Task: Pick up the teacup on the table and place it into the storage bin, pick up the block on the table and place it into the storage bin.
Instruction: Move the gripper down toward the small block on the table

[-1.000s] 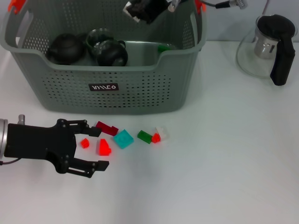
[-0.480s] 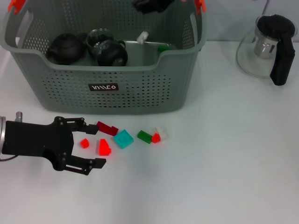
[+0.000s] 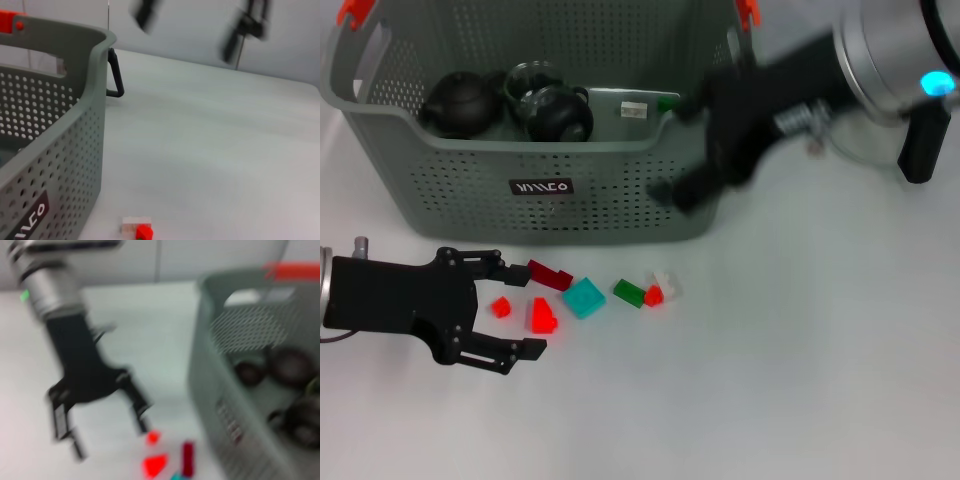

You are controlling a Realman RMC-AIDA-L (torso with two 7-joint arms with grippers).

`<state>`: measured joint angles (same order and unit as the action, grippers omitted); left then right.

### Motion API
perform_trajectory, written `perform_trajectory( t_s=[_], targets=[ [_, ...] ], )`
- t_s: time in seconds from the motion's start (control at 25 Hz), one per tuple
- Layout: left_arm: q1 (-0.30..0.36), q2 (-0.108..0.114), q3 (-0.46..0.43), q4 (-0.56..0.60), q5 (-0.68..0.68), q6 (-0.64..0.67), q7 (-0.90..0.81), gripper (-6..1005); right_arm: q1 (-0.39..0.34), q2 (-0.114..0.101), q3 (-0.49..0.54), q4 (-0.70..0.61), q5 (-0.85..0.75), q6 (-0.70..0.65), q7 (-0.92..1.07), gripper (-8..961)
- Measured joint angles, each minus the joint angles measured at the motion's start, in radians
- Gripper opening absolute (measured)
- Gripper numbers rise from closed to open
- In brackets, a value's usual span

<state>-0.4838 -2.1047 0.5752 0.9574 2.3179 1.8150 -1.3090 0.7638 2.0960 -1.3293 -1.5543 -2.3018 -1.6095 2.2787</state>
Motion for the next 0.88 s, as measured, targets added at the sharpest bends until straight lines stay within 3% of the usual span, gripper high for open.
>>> perform_trajectory(
  t_s=[0.2, 0.4, 0.88],
  targets=[
    [0.005, -0.004, 0.0, 0.0, 0.0, 0.003, 0.002, 903, -0.021, 0.001, -0.032, 0.056, -0.012, -0.086, -0.001, 946],
    [0.007, -0.007, 0.0, -0.001, 0.0, 0.005, 0.002, 903, 0.021, 0.002, -0.095, 0.228, -0.043, -0.036, -0.017, 946],
    [0.006, -0.01, 0.0, -0.015, 0.0, -0.001, 0.011, 903, 0.15, 0.012, -0.216, 0.669, -0.047, 0.327, -0.111, 946]
  ],
)
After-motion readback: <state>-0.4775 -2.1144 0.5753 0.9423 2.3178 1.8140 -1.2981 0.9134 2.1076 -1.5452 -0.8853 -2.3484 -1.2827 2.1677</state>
